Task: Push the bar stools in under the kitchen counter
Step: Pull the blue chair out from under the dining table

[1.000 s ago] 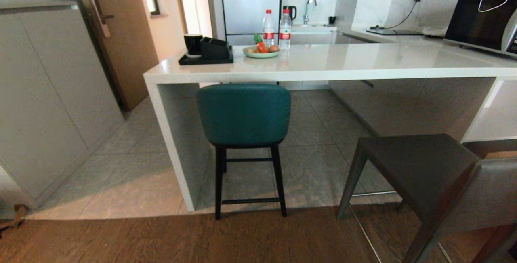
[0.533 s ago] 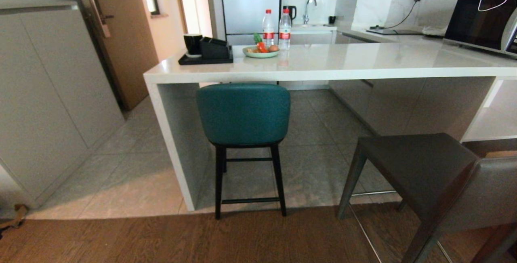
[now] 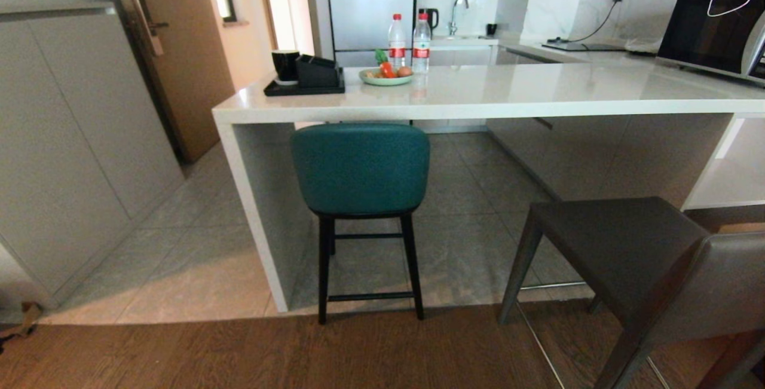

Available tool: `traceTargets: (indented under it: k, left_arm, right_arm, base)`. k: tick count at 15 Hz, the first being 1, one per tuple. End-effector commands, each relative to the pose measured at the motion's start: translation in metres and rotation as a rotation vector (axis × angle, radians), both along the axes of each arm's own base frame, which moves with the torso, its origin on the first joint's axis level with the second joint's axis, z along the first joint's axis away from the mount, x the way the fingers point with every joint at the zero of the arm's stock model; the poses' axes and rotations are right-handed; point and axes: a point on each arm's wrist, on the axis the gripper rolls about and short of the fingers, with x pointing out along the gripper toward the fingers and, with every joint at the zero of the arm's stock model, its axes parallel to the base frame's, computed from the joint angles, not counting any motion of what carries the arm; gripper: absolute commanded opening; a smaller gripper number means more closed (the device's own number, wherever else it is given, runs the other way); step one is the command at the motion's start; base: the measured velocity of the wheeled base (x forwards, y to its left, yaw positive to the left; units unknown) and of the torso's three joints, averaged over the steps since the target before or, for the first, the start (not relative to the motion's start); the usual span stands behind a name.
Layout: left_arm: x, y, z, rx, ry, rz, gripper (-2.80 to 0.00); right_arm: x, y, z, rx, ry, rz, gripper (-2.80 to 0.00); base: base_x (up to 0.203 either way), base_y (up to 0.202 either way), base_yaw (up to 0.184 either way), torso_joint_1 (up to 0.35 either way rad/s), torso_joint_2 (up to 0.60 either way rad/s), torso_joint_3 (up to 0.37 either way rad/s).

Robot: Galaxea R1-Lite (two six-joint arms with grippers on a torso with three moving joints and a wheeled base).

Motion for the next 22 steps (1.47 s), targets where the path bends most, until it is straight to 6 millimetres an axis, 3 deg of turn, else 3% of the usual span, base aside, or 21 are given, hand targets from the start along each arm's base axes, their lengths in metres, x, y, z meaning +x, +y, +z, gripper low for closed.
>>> traceTargets:
  k: [1, 22]
  left_arm:
    - [0.0001, 0.0, -0.0004, -0.001, 0.001, 0.003, -2.8]
    - [0.0001, 0.0, -0.0002, -0.01, 0.0, 0.003, -2.8]
  right_arm:
    - [0.0004, 0.0, -0.0012, 0.001, 0.006, 0.0, -2.8]
    - [0.0004, 0.0, -0.0011, 0.001, 0.005, 0.0, -2.8]
  base:
    - [0.0, 0.0, 0.0, 0.0, 0.0, 0.0]
    - [0.0, 0.0, 0.0, 0.0, 0.0, 0.0]
